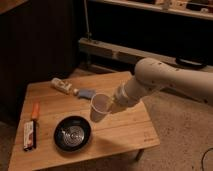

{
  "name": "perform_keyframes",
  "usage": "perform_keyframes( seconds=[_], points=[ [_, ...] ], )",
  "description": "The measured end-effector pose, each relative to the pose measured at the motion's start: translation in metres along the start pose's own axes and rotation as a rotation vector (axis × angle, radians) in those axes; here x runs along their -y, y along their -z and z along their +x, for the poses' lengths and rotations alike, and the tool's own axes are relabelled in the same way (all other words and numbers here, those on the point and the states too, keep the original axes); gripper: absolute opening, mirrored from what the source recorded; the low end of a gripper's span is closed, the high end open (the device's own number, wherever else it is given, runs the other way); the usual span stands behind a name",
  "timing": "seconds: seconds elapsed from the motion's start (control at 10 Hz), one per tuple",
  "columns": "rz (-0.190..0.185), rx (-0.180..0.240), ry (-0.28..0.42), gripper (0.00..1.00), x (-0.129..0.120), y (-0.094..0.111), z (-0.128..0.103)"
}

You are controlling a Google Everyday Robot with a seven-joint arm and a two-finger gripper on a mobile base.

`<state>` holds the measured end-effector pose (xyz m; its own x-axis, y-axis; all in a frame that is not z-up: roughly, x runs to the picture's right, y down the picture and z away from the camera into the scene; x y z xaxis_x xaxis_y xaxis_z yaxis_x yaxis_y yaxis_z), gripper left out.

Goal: Place the ceramic cup in the ceramic bowl

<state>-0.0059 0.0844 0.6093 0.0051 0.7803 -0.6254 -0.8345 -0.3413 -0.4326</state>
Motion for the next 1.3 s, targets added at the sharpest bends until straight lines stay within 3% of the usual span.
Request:
perform_keyframes(
  seconds=[0.3,0.5,0.7,1.0,1.3],
  points=[
    [-0.027,-0.028,0.123,0.17,-0.051,-0.021,0.03],
    [-0.042,-0.052,0.149,0.17,-0.067,-0.035,0.031],
    [-0.02,-0.074,0.173,0.17,-0.078,-0.06,0.031],
    [0.02,-0.117,0.193,0.17,-0.077,-0.113,0.038],
    [0.014,-0.172,0.186,0.17,-0.063,-0.157,0.038]
  ],
)
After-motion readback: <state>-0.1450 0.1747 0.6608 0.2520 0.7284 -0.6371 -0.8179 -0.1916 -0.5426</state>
